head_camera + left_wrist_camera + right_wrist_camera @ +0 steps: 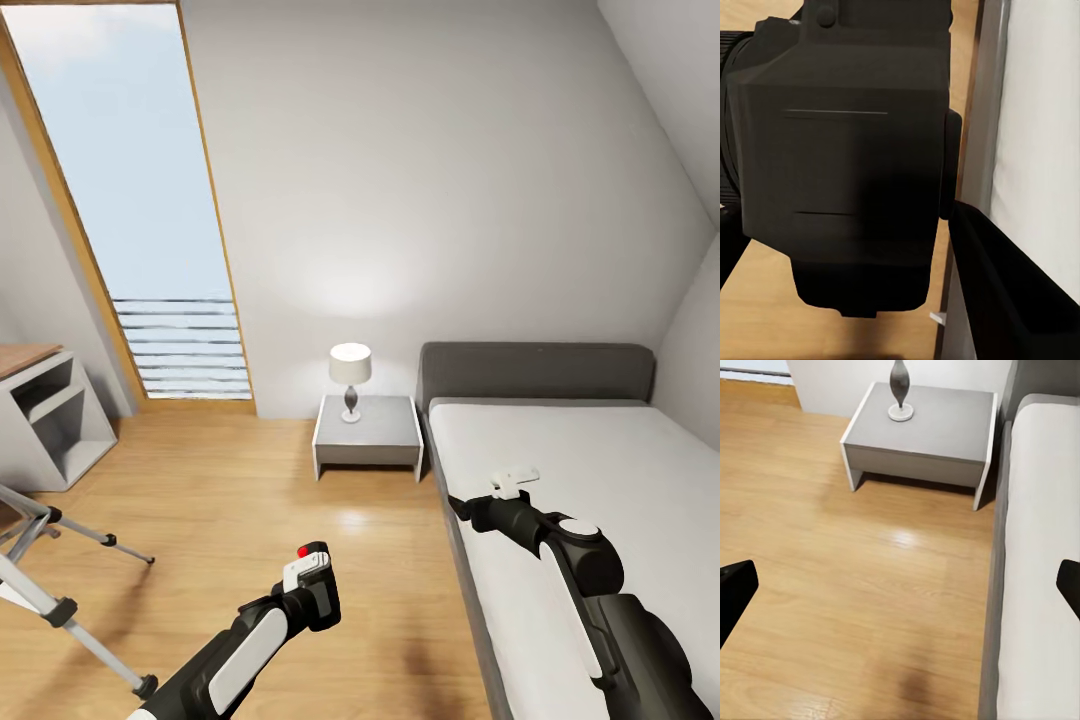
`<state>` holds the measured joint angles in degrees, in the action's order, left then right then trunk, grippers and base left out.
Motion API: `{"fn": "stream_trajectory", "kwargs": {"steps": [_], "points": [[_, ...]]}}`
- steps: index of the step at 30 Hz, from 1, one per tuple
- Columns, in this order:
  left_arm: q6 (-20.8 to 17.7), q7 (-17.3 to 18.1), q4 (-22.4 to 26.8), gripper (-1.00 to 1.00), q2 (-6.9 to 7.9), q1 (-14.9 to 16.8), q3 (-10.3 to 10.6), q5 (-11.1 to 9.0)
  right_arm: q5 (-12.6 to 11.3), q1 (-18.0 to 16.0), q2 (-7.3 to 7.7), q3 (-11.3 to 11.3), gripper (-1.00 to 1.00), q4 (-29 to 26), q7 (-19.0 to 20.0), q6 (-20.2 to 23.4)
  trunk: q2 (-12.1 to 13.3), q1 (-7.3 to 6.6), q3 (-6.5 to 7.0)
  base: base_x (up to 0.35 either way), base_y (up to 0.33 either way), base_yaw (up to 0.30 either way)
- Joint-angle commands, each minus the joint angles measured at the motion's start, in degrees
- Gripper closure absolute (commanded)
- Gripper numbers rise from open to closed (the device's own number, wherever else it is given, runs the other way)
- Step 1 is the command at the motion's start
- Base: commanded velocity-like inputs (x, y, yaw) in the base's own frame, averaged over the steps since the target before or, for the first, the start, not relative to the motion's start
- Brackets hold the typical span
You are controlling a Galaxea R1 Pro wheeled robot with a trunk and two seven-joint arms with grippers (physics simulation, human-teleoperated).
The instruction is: Attach the digital camera to the camera tripod in the bedroom.
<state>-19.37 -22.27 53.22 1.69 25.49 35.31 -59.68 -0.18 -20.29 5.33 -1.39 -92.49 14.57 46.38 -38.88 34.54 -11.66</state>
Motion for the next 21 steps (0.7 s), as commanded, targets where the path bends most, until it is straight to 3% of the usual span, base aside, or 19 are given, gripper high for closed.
{"fn": "stream_trajectory", "kwargs": {"steps": [1,21], "points": [[-0.1,-0.4,0.1,1.0,0.07,0.1,0.2,-0.4,0.0,0.0,0.03,0.0,-1.0,-0.1,0.1,0.3,-0.1,0.03,-0.09,0.124,-0.003,0.0],[-0.1,-0.2,0.1,1.0,0.07,0.0,-2.2,-0.4,0.0,0.0,0.03,0.0,-1.0,-0.1,0.1,0.3,-0.1,0.03,-0.09,0.274,-0.001,0.0]]}}
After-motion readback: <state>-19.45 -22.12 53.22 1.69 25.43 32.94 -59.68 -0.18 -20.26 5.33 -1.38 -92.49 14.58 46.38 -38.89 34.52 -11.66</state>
